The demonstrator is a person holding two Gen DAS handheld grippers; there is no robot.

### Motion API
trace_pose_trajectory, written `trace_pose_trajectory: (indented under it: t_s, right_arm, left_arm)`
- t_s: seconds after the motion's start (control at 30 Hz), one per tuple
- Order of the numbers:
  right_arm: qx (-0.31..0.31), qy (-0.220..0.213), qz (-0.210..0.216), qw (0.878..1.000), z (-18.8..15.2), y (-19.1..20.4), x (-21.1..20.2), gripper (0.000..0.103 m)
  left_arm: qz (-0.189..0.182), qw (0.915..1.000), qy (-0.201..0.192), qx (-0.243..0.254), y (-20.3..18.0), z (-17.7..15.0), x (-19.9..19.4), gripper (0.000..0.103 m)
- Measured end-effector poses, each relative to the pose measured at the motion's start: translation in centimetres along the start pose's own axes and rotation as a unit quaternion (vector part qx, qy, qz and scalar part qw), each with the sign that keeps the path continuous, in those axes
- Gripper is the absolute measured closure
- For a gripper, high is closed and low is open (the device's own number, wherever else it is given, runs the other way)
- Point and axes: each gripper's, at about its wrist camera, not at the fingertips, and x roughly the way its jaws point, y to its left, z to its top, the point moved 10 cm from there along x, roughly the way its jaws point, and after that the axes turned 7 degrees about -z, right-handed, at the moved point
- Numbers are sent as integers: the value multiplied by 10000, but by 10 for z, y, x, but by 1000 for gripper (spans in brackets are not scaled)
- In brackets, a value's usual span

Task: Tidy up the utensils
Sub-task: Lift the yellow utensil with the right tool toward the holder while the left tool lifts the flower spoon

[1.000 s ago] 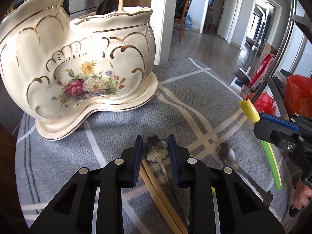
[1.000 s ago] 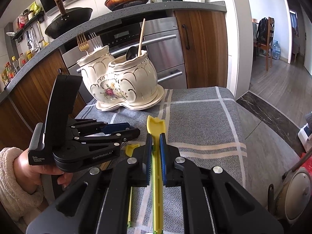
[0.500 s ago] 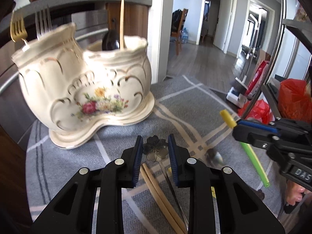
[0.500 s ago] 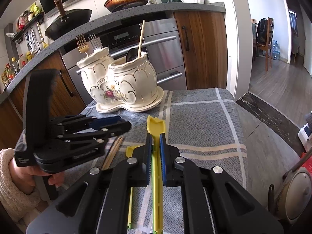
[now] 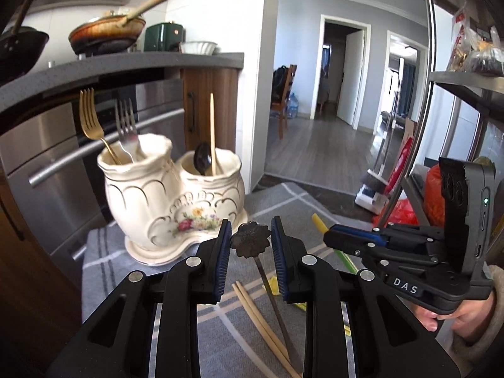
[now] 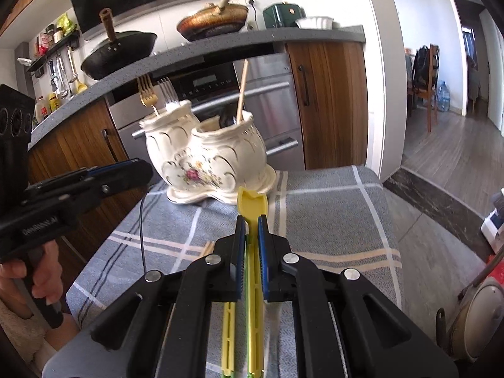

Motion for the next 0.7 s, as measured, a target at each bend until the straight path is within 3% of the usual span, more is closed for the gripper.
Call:
trace_pose_trajectory:
  t_s: [0.7]
  right_arm:
    - [73,-302,-32,9995,37,15,-2,95]
  left_arm:
    - [241,9979,-512,321,6,38,-54,77]
